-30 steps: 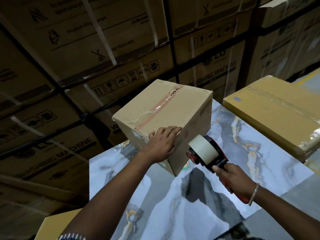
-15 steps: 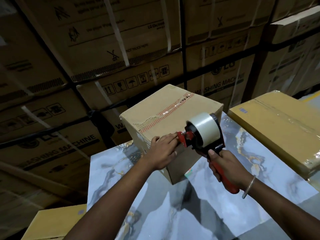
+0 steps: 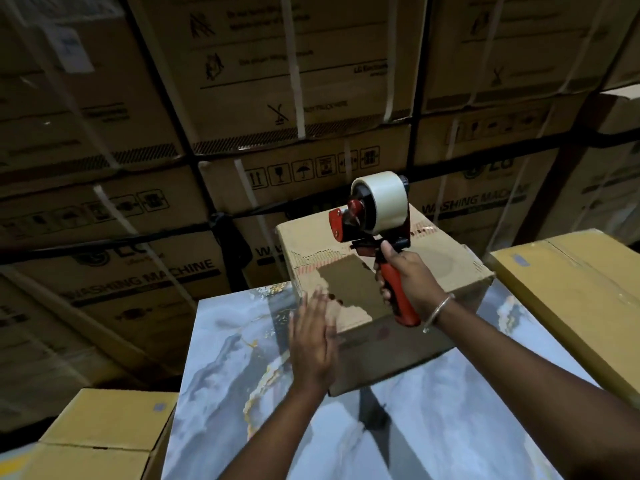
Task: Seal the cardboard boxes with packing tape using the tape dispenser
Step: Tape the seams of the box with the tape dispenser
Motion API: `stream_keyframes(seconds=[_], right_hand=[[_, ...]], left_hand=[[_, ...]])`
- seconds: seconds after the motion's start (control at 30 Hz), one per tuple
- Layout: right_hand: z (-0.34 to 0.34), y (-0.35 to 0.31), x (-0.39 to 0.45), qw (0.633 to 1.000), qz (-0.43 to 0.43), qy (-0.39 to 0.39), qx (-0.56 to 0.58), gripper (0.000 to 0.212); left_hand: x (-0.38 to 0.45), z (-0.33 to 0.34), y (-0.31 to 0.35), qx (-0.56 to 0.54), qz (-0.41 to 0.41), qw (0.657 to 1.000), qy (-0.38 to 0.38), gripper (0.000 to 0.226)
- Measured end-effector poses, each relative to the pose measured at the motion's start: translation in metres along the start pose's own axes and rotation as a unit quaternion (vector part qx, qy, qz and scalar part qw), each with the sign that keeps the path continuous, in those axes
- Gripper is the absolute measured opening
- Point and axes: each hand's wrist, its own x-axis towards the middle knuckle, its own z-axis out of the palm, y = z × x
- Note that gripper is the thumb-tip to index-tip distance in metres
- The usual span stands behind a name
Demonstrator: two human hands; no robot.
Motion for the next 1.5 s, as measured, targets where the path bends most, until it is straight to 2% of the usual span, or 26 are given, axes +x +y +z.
stream_keyframes(seconds=[0.07, 0.13, 0.2, 0.27, 0.4, 0.53, 0.63, 0.77, 0.87, 0.97, 1.13, 1.23, 1.5], right_hand=[[0.001, 0.007, 0.007, 1.000, 0.015, 0.004, 0.007, 0.054], [-0.001, 0.018, 0.009, 1.000, 0.025, 0.011, 0.013, 0.058], [-0.005, 0.025, 0.011, 0.999, 0.032, 0.013, 0.020, 0.059], [-0.007, 0.026, 0.012, 0.998, 0.044, 0.013, 0.032, 0.059], [-0.010, 0.029, 0.019, 0.997, 0.064, 0.013, 0.046, 0.066], [-0.008, 0.031, 0.023, 0.997, 0.069, 0.000, 0.044, 0.068], [-0.008, 0.031, 0.024, 0.997, 0.069, -0.014, 0.036, 0.063], [-0.008, 0.028, 0.024, 0.996, 0.075, -0.019, 0.035, 0.062], [-0.009, 0.028, 0.025, 0.996, 0.078, -0.015, 0.034, 0.063], [-0.009, 0.028, 0.025, 0.996, 0.082, -0.017, 0.037, 0.062], [-0.007, 0.024, 0.023, 0.996, 0.087, -0.014, 0.032, 0.061], [-0.005, 0.020, 0.021, 0.995, 0.092, -0.017, 0.035, 0.059], [0.008, 0.018, 0.003, 0.993, 0.103, -0.030, 0.047, 0.059]], left_hand=[[0.000, 0.009, 0.010, -0.141, -0.078, 0.983, 0.082, 0.055], [0.004, 0.017, 0.024, -0.275, -0.142, 0.940, 0.144, 0.060], [0.007, 0.023, 0.028, -0.341, -0.189, 0.902, 0.185, 0.071], [0.005, 0.026, 0.024, -0.352, -0.238, 0.883, 0.199, 0.076], [0.002, 0.031, 0.006, -0.325, -0.219, 0.907, 0.154, 0.070], [-0.004, 0.025, 0.001, -0.378, -0.261, 0.883, 0.102, 0.084], [-0.008, 0.019, -0.007, -0.371, -0.271, 0.887, 0.049, 0.089], [-0.013, 0.008, -0.017, -0.332, -0.232, 0.914, -0.005, 0.088], [-0.011, -0.005, -0.011, -0.222, -0.132, 0.966, -0.024, 0.097], [-0.007, -0.011, -0.019, -0.119, -0.064, 0.986, -0.093, 0.108], [-0.001, -0.018, -0.041, 0.005, -0.013, 0.993, -0.114, 0.104], [0.008, -0.026, -0.045, 0.072, 0.071, 0.990, -0.100, 0.093], [0.013, -0.048, -0.054, 0.116, 0.204, 0.969, -0.079, 0.083]])
